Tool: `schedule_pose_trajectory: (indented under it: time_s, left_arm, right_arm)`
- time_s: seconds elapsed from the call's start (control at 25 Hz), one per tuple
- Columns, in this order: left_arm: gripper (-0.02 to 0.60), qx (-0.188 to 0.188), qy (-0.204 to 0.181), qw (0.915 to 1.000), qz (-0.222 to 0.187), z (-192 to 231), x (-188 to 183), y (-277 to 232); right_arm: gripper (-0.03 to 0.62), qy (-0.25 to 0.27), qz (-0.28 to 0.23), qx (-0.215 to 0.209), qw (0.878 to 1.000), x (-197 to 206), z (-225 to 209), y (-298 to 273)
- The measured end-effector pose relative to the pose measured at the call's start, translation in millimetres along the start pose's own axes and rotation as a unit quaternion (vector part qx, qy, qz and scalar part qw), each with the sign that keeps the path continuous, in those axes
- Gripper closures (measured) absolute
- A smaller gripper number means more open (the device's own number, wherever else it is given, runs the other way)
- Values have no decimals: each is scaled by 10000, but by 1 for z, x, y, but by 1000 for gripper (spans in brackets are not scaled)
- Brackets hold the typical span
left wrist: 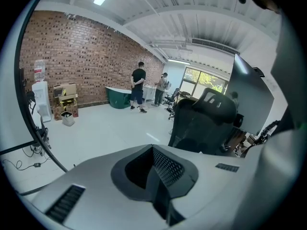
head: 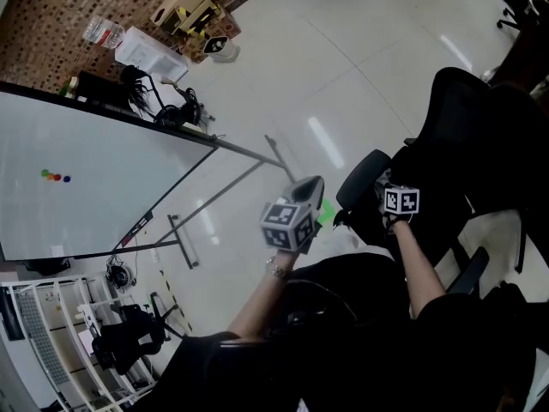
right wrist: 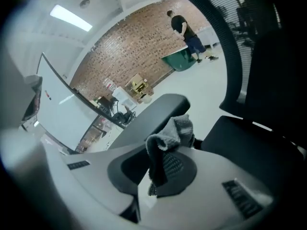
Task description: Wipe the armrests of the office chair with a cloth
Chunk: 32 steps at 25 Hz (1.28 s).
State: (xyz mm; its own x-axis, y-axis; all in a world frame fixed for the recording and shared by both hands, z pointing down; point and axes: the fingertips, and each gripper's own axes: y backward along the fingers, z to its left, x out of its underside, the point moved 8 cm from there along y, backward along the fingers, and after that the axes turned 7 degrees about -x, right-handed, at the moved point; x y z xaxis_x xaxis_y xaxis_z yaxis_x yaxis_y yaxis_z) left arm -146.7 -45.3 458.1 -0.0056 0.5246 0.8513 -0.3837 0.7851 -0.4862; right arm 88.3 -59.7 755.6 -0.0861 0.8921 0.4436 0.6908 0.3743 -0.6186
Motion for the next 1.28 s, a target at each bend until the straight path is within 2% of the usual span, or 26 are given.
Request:
schedule_pose_trajectory:
  time_s: [0.12,0.24,0.36,0.48,0.64,0.76,0.84,0.92,1.04,1.16,1.28]
  left_arm:
    - [583,59,-42,10000,0,-2,0,1]
    - [583,126,-89,9999,-19,-4,1,3]
    - [583,190,-114,9998,-9,-9,8,4]
    - [583,206,-136,9997,34,-15,10,4]
    - [583,330,-14,9993,190,-17,15,5]
    - [583,426,-34,9987,269,1,24,5]
    - [583,595,-90,9978,260,8,26,1]
    - [583,884,-137,9958,209,10,22,-3]
    - [583,1446,-233,9892,82,3,12,-6]
    - [583,1913,-435,9805,93,-4,10,-3]
    - [583,2142,-552,9749,239,7,16,9]
  right_arm:
    - [575,124,482,-366,9981,29,24,-12]
    - [574,513,902,-654,9924,49,49,-22]
    - [574,873,1164,-879,9854,61,63,-27]
    - [574,1049,1236,-1445,9761,58,82,-24]
    - [574,930,838,-2568,9583,44,114,3]
    - [576,532,-57,-3324,9416,16,143,30]
    - [574,166,-812,-3444,9352,2,149,48]
    - [576,-70,-1575,-3311,9303,-7,156,71]
    - [576,16,-2341,-2676,9347,-21,178,106]
    - [576,62,-2751,-1804,9443,-24,202,124]
    - [576,90,-2791,-700,9577,-19,236,124]
